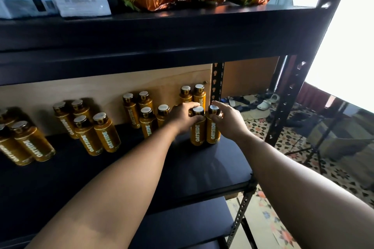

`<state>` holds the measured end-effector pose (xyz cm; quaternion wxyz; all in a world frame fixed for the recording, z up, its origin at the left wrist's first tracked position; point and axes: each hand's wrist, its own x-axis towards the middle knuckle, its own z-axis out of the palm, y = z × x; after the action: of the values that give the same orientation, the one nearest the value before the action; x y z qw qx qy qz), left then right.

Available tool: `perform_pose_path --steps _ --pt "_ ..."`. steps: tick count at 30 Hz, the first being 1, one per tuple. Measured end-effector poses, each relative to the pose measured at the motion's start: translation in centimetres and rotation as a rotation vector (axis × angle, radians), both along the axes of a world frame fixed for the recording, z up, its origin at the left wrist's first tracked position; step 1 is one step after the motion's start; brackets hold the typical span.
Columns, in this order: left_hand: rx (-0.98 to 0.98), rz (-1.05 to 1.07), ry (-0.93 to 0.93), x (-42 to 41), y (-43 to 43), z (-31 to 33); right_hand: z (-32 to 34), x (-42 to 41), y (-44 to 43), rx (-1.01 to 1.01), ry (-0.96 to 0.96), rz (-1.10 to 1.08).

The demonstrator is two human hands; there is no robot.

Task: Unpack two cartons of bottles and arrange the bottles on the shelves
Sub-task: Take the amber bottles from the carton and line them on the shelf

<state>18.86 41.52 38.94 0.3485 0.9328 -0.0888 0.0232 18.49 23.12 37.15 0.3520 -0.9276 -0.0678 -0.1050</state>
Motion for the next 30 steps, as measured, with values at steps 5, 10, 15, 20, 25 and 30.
perform_pose_path --steps 5,10,15,20,25,30 --pt "-0.009 0.014 -0.016 0.1 0.0 -0.2 -0.5 -0.6 0.0 0.076 -0.011 -0.02" --pt "-0.048 0.004 -0.008 0.5 -0.1 -0.4 -0.7 -0.6 0.1 0.096 -0.029 -0.033" --pt "-0.039 0.007 -0.022 0.8 -0.4 -0.7 -0.7 -0.2 0.1 0.114 -0.022 -0.043" --pt "-0.048 0.012 -0.022 1.3 -0.3 -0.9 -0.8 0.3 0.1 0.242 -0.001 -0.061" --pt "-0.055 0.01 -0.026 1.7 -0.5 -1.2 -1.7 0.3 0.1 0.36 -0.014 -0.079" --pt "-0.094 -0.017 -0.021 2.0 -0.9 -1.1 -2.1 0.7 0.1 0.389 -0.018 -0.099"
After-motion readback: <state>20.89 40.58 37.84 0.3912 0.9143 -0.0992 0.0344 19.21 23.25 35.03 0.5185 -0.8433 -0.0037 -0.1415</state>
